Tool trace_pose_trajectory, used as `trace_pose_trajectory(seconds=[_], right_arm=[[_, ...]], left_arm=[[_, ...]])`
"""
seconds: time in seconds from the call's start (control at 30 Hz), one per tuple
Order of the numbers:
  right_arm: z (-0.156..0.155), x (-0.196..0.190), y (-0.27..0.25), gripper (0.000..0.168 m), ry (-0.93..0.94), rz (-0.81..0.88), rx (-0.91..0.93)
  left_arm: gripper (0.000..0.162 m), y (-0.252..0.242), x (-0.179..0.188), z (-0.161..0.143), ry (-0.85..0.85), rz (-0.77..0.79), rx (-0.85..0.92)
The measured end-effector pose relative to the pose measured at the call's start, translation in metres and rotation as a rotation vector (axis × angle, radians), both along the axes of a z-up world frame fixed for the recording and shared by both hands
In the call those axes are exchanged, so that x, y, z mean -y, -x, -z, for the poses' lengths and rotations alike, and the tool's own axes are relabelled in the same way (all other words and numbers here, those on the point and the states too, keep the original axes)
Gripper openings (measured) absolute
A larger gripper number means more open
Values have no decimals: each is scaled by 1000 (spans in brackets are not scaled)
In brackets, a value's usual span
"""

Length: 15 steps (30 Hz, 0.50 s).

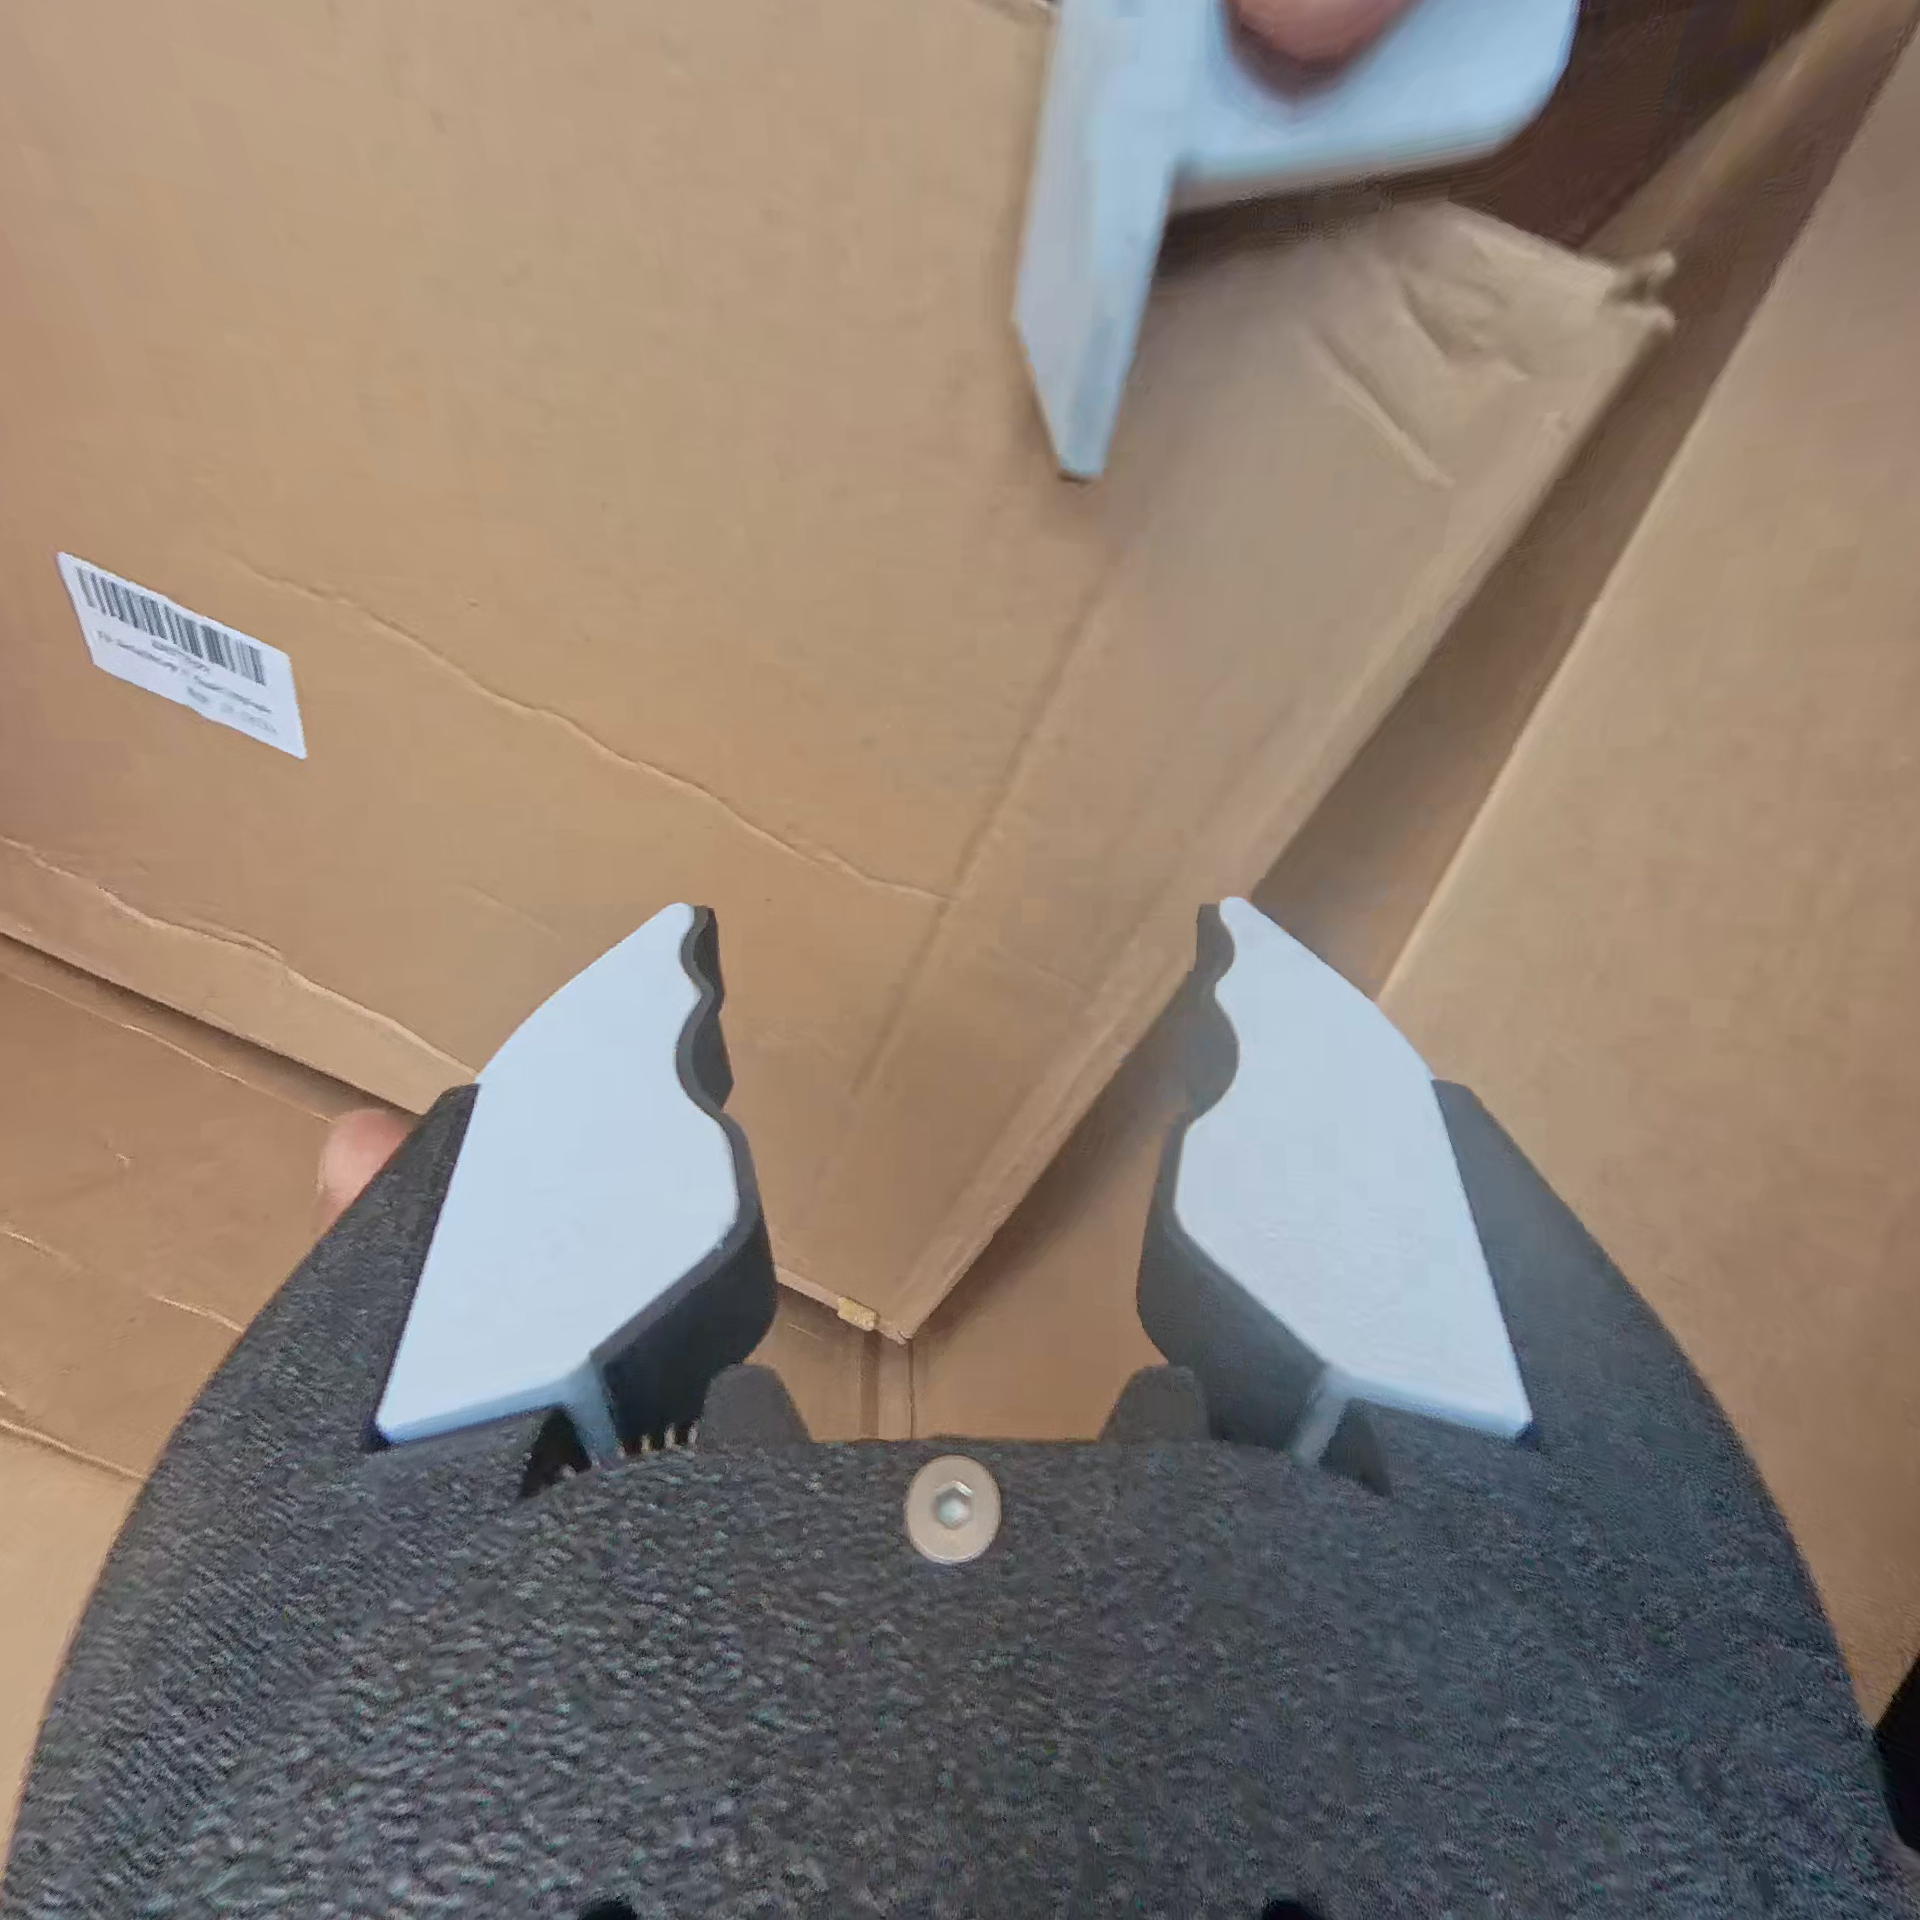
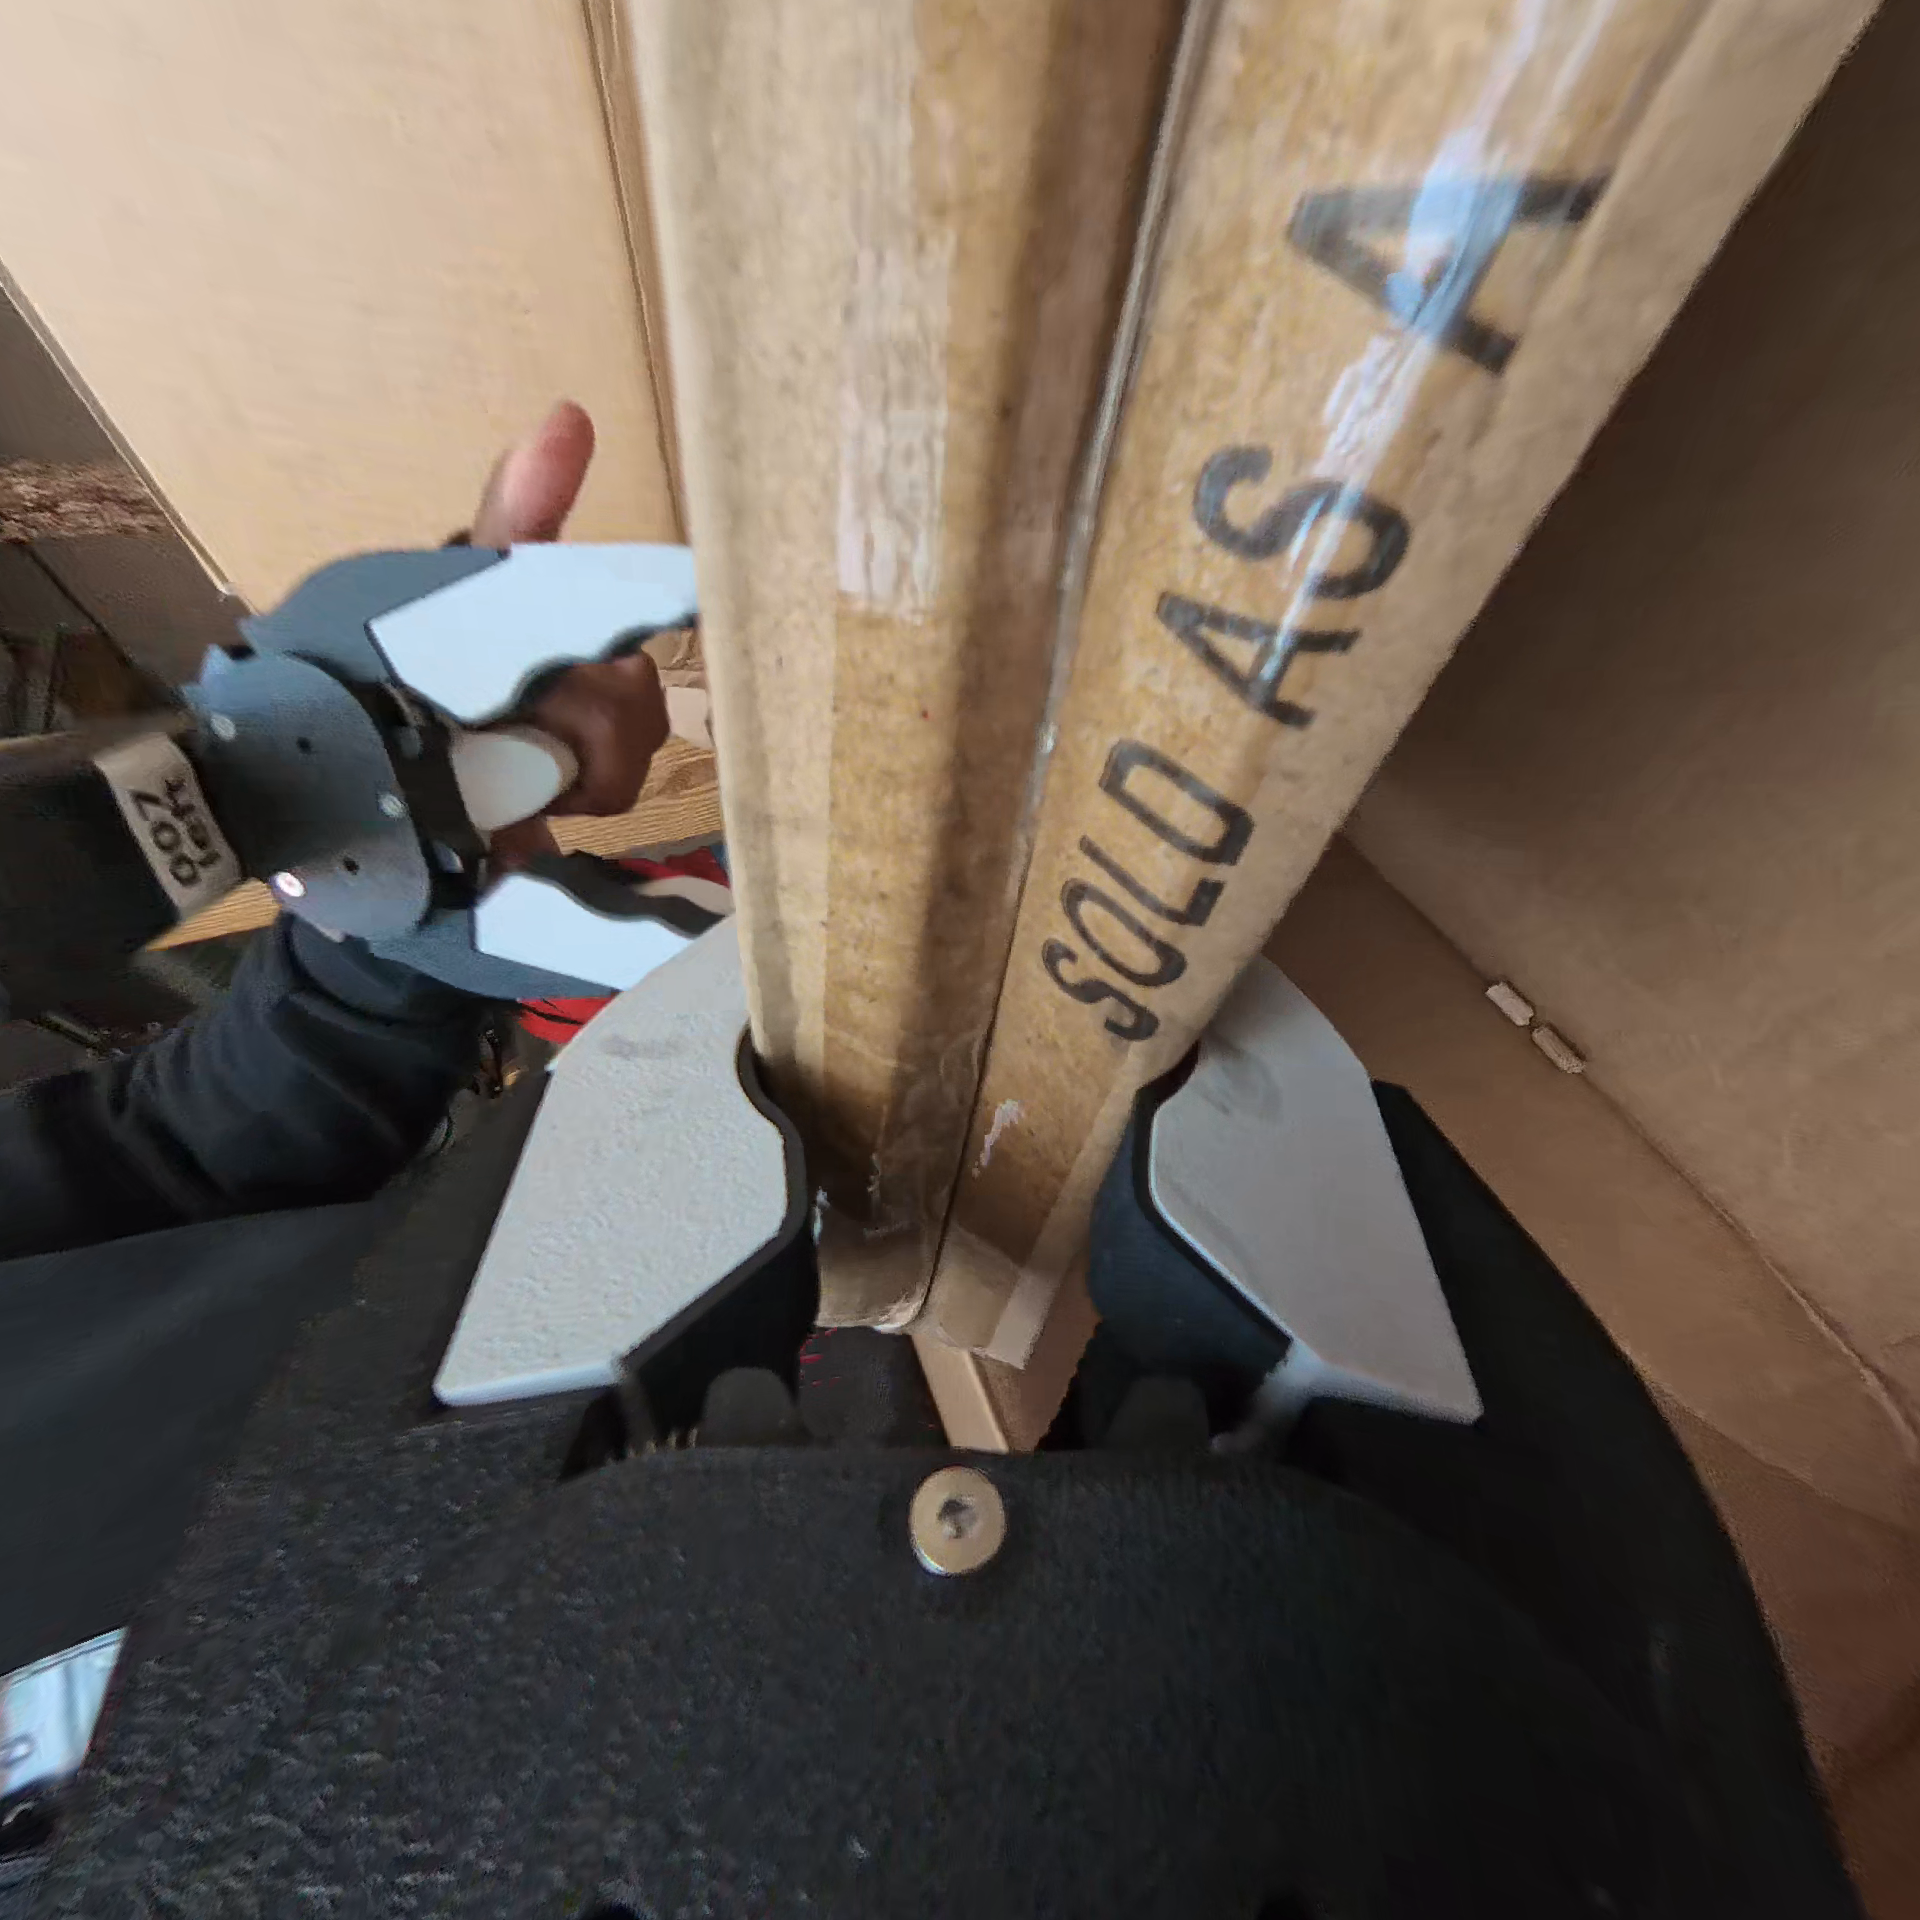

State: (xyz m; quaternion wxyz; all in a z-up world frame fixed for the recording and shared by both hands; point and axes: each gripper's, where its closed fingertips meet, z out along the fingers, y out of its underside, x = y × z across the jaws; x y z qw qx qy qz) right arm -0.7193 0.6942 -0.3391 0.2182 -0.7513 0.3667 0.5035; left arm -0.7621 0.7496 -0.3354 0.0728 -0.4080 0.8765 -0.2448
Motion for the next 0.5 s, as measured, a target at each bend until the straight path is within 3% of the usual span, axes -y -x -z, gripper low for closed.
trace_pose_trajectory(seconds=[0.17, 0.3, 0.5], right_arm=[[-18, -7, -9, 63, 17, 53, -72], [-35, -14, -16, 63, 25, 72, -115], [-47, -22, -22, 65, 39, 130, -179]], left_arm=[[88, 13, 15, 0, -97, 56, 75], [89, 5, 26, -6, -167, 16, 159], [95, -14, 3, 0, -490, -49, 305]])
